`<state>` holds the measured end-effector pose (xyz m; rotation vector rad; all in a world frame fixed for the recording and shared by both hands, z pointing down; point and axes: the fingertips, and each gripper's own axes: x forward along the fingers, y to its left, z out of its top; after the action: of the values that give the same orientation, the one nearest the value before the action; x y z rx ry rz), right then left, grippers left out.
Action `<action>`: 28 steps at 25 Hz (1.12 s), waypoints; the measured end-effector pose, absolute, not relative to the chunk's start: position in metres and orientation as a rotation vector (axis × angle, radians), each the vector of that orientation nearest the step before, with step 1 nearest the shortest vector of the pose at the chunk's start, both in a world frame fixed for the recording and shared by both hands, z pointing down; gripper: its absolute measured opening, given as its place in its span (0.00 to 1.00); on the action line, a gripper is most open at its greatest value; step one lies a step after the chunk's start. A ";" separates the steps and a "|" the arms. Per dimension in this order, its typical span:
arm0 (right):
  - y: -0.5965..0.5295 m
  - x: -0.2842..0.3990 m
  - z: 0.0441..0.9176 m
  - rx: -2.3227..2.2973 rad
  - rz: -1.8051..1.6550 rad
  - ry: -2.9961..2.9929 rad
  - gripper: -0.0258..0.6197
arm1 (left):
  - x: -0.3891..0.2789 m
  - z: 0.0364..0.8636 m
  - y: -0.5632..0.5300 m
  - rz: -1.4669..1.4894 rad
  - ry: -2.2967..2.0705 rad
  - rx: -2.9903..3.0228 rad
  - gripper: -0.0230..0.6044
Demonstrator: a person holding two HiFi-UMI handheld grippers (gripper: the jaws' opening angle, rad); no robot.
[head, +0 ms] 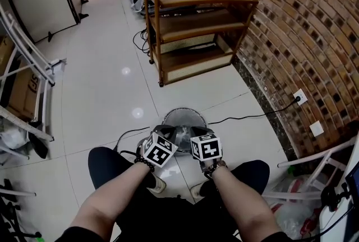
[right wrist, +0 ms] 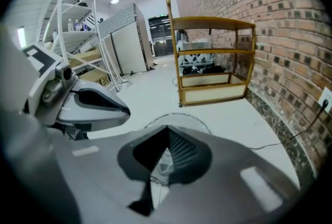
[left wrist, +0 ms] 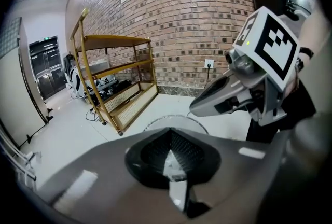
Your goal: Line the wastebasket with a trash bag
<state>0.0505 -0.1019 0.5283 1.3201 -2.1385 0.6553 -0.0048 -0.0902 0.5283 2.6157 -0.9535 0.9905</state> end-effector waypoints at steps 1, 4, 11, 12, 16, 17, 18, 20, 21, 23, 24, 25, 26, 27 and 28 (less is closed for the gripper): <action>-0.100 0.050 0.527 1.326 0.651 -2.145 0.04 | -0.005 0.527 -0.088 0.970 -0.961 2.612 0.04; -0.096 0.050 0.523 1.343 0.640 -2.156 0.04 | -0.007 0.523 -0.086 0.917 -0.980 2.603 0.04; -0.090 0.049 0.516 1.384 0.622 -2.179 0.04 | -0.010 0.513 -0.087 0.854 -0.993 2.617 0.04; -0.089 0.049 0.516 1.385 0.615 -2.180 0.04 | -0.010 0.512 -0.087 0.849 -0.990 2.620 0.04; -0.086 0.049 0.514 1.390 0.596 -2.181 0.04 | -0.006 0.509 -0.082 0.839 -0.970 2.636 0.04; -0.086 0.049 0.514 1.391 0.594 -2.181 0.04 | -0.006 0.510 -0.081 0.839 -0.965 2.636 0.04; -0.085 0.048 0.514 1.393 0.594 -2.180 0.04 | -0.005 0.512 -0.080 0.837 -0.963 2.634 0.04; -0.085 0.048 0.513 1.395 0.591 -2.179 0.04 | -0.005 0.513 -0.079 0.833 -0.961 2.635 0.04; -0.085 0.048 0.513 1.396 0.589 -2.180 0.04 | -0.005 0.513 -0.079 0.832 -0.960 2.637 0.04; -0.085 0.048 0.512 1.397 0.587 -2.181 0.04 | -0.003 0.513 -0.079 0.833 -0.958 2.640 0.04; -0.085 0.048 0.512 1.397 0.586 -2.182 0.04 | -0.002 0.512 -0.079 0.835 -0.956 2.642 0.04; -0.084 0.048 0.512 1.396 0.585 -2.182 0.04 | -0.001 0.511 -0.078 0.838 -0.954 2.645 0.04; -0.084 0.049 0.512 1.396 0.584 -2.181 0.04 | -0.001 0.510 -0.077 0.842 -0.952 2.648 0.04; -0.083 0.049 0.512 1.397 0.584 -2.181 0.04 | 0.000 0.510 -0.077 0.844 -0.950 2.649 0.04; -0.083 0.050 0.512 1.397 0.583 -2.180 0.04 | 0.001 0.510 -0.076 0.844 -0.948 2.649 0.04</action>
<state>0.0497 -0.0830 0.5123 1.3975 -2.1804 0.5833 0.0009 -0.0761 0.5104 2.6488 -0.9478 0.8437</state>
